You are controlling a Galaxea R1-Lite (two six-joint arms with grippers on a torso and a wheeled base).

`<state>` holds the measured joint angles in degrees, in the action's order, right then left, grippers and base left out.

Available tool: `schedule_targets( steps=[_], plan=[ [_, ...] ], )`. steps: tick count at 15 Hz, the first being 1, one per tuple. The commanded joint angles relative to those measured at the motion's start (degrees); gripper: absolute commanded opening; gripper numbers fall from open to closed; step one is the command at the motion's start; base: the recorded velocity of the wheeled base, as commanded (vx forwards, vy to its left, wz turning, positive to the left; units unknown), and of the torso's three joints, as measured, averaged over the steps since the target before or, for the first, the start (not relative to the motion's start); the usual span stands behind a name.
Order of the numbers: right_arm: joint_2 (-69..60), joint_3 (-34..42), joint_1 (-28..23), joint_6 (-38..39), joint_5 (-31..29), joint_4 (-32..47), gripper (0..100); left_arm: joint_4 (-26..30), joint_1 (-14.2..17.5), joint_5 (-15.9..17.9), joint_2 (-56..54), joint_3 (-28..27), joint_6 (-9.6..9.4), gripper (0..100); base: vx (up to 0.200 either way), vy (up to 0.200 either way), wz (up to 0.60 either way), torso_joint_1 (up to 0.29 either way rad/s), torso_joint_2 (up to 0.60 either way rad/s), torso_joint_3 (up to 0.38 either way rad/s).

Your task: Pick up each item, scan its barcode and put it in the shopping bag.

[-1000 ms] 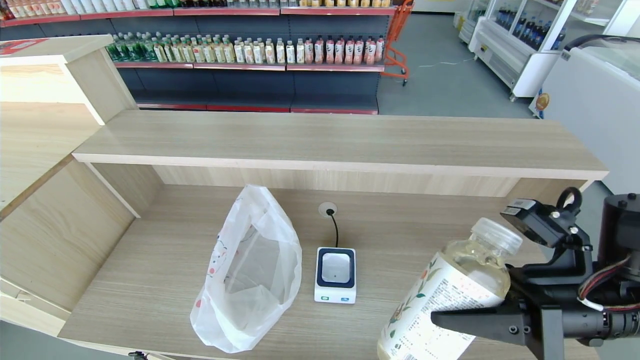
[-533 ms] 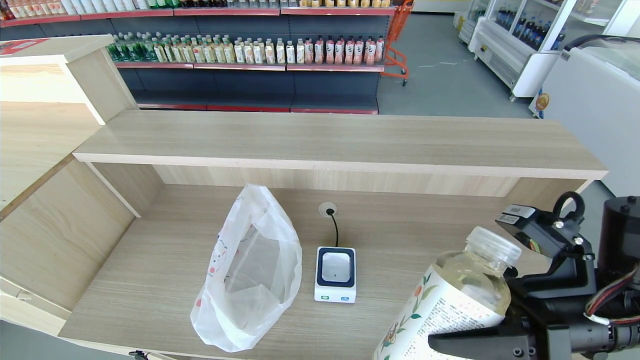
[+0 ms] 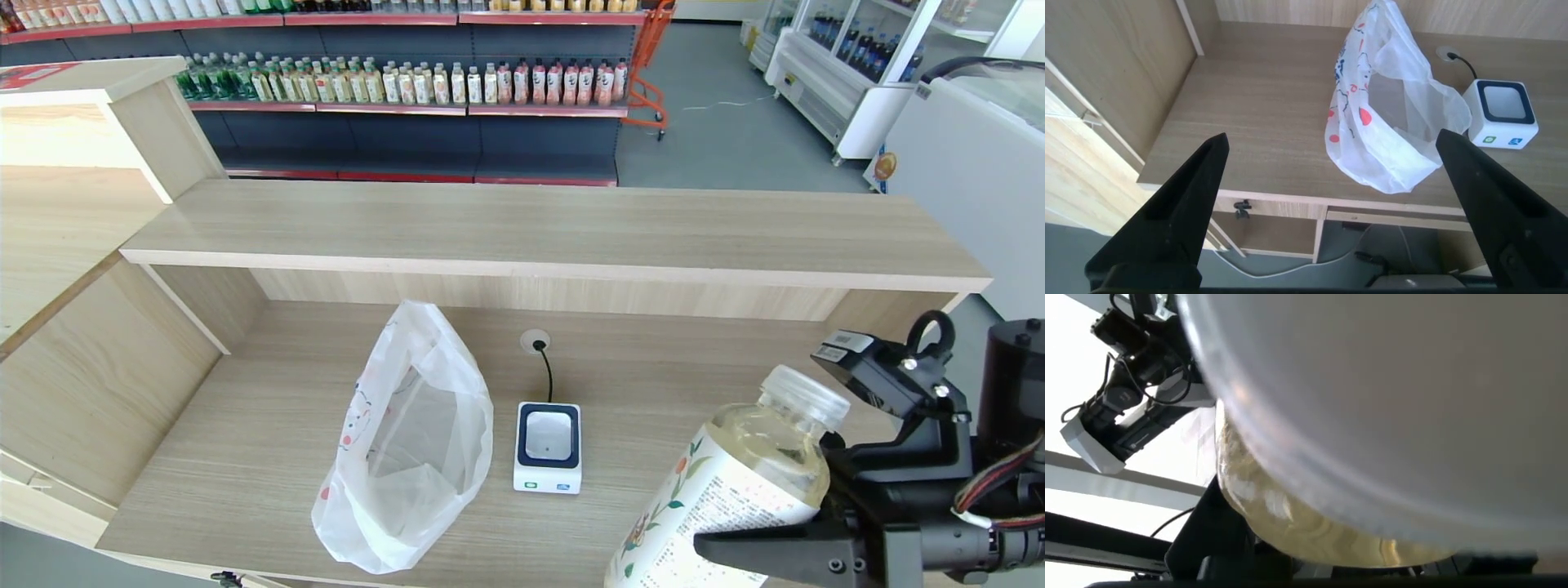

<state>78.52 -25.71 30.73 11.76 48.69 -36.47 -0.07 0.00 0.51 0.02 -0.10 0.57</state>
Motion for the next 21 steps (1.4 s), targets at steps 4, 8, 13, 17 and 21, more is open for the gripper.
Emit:
schedule_targets(
  steps=[4, 8, 13, 17, 21],
  plan=[
    [4.71, 0.05, -3.49, -12.29, -7.12, -0.53, 0, -0.01, 0.0, 0.02, -0.02, 0.01, 0.04, 100, 0.0, 0.0, 0.0, 0.0, 0.0, 0.0],
    [20.62, -1.36, -14.82, -39.19, -7.56, -13.97, 0, -0.01, 0.0, -0.07, -0.02, 0.01, 0.04, 100, 0.0, 0.0, 0.0, 0.0, 0.0, 0.0],
    [35.47, -5.67, -13.07, -42.0, -7.12, -35.33, 0, -0.01, 0.0, -0.07, -0.02, 0.01, 0.04, 100, 0.0, 0.0, 0.0, 0.0, 0.0, 0.0],
    [43.12, -8.66, -14.21, -50.7, 0.09, -38.58, 0, -0.01, 0.0, -0.07, -0.02, 0.01, 0.04, 100, 0.0, 0.0, 0.0, 0.0, 0.0, 0.0],
    [48.83, -12.52, -13.68, -52.19, 1.58, -43.68, 0, -0.01, 0.0, -0.07, -0.02, 0.01, 0.04, 100, 0.0, 0.0, 0.0, 0.0, 0.0, 0.0]
  ],
)
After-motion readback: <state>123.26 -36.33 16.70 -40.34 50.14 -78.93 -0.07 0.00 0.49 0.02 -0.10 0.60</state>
